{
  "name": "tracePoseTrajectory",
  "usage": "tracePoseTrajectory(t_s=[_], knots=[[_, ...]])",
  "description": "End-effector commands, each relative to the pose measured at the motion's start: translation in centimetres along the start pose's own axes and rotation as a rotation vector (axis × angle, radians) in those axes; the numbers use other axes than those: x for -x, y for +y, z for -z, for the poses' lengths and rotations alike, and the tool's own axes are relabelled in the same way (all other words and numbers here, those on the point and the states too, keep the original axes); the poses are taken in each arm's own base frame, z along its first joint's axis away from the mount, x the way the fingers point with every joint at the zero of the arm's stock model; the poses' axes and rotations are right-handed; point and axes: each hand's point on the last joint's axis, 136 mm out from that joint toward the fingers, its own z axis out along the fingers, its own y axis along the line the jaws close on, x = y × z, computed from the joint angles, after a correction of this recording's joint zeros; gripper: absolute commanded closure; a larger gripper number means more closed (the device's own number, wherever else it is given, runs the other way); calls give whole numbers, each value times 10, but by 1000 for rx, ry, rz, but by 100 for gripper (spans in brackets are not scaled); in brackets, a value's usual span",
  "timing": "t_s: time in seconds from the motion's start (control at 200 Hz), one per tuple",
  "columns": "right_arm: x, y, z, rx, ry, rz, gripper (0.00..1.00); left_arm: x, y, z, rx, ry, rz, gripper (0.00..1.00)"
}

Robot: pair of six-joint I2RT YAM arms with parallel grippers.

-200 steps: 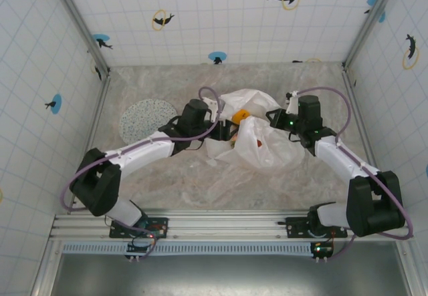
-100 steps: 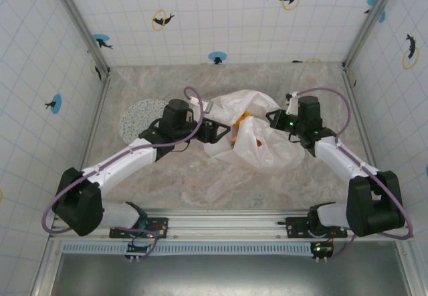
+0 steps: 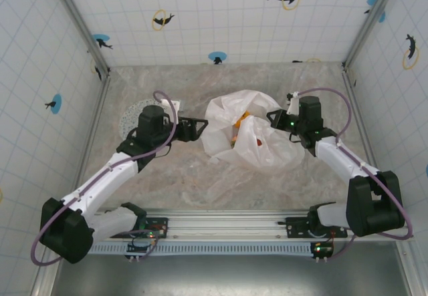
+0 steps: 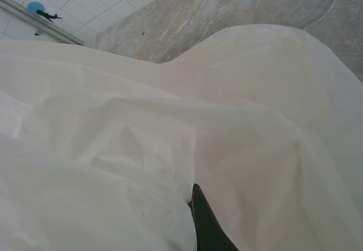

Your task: Place the fruits into the plastic bag

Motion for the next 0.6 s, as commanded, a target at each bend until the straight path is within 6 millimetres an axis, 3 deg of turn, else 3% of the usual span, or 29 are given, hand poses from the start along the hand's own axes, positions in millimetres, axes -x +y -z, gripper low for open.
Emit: tracePoseTrajectory(t_s=[0.0, 0.23, 0.32, 0.435, 0.525, 0.595], knots=[[3, 4, 1, 30, -22, 19, 100, -24, 25, -2, 98, 53, 107, 14], [1, 1, -1, 35, -16, 13, 100, -73, 26, -24, 31, 185, 200, 14], [0, 0, -2, 34, -12, 9, 100, -82, 19, -36, -7, 214, 207, 20], [2, 1, 0, 34, -18, 12, 100, -85, 8, -51, -62, 241, 212, 40], [5, 2, 3, 30, -26, 14, 100, -81, -4, -57, -105, 249, 203, 66], [11, 4, 6, 27, -38, 22, 100, -66, -14, -57, -137, 223, 186, 85]])
